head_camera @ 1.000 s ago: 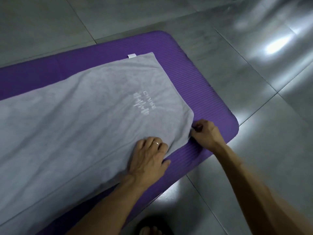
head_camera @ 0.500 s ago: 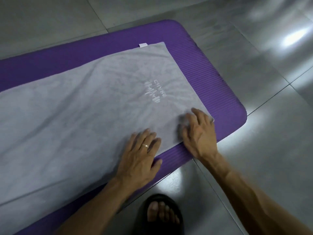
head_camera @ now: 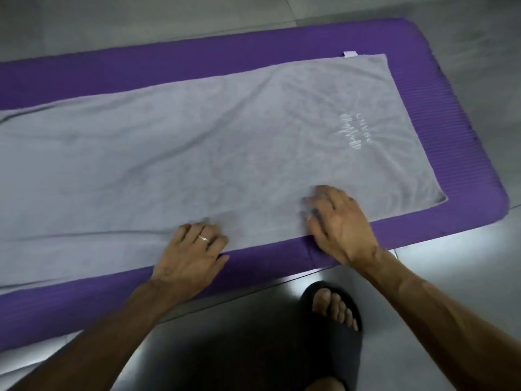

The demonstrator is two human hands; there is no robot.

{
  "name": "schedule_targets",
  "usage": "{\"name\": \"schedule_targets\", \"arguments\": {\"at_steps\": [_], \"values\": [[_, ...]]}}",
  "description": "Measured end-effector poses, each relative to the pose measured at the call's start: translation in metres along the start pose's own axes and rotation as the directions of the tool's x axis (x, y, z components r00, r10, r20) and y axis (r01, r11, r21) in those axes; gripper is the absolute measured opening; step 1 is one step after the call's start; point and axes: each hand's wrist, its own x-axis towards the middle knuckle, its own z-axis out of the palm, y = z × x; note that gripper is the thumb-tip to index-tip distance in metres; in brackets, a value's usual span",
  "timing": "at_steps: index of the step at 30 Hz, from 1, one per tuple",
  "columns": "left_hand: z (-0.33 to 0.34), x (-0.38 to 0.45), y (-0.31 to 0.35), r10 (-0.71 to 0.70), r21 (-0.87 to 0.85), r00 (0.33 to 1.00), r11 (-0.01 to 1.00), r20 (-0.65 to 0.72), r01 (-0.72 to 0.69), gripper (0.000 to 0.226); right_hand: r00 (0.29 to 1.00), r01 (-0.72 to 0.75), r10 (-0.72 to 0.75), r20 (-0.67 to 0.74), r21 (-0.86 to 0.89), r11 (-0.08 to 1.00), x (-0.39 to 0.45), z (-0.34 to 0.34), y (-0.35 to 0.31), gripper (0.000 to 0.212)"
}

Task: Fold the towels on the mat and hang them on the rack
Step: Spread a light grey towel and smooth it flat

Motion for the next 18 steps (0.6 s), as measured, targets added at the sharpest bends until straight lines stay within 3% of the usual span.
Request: {"name": "schedule_targets", "arguments": {"at_steps": [2,4,8,11,13,16,18], "values": [[-0.002,-0.018,-0.015,-0.045,0.034,0.998,0.998,0.046,0.043,0.037,0.974,0.228,-0.228,0.007,0.037,0.973,0.011,0.011,-0.048,0.031],[-0.001,-0.028,-0.023,-0.064,0.053,0.997,0.997,0.053,0.061,0.034,0.933,0.345,-0.350,0.080,0.070,0.936,0.020,0.021,-0.078,0.029],[-0.002,-0.027,-0.025,-0.066,0.008,0.998,0.998,-0.015,0.067,0.005,0.893,0.398,-0.404,0.199,0.071,0.915,0.026,0.029,-0.089,0.035],[-0.008,-0.029,-0.022,-0.073,-0.088,0.997,0.993,0.020,0.075,0.013,0.875,0.432,-0.433,0.218,0.055,0.900,0.026,0.026,-0.085,0.031],[-0.013,-0.039,-0.027,-0.167,-0.109,0.986,0.980,0.001,0.167,0.024,0.873,0.439,-0.437,0.214,0.044,0.898,0.029,0.025,-0.087,0.030],[-0.016,-0.068,-0.047,-0.219,-0.042,0.976,0.975,0.003,0.219,0.039,0.871,0.445,-0.453,0.190,0.084,0.892,0.037,0.029,-0.104,0.025],[-0.016,-0.091,-0.065,-0.229,0.035,0.970,0.973,0.078,0.227,0.040,0.850,0.476,-0.493,0.188,0.128,0.870,0.043,0.037,-0.123,0.023]]}}
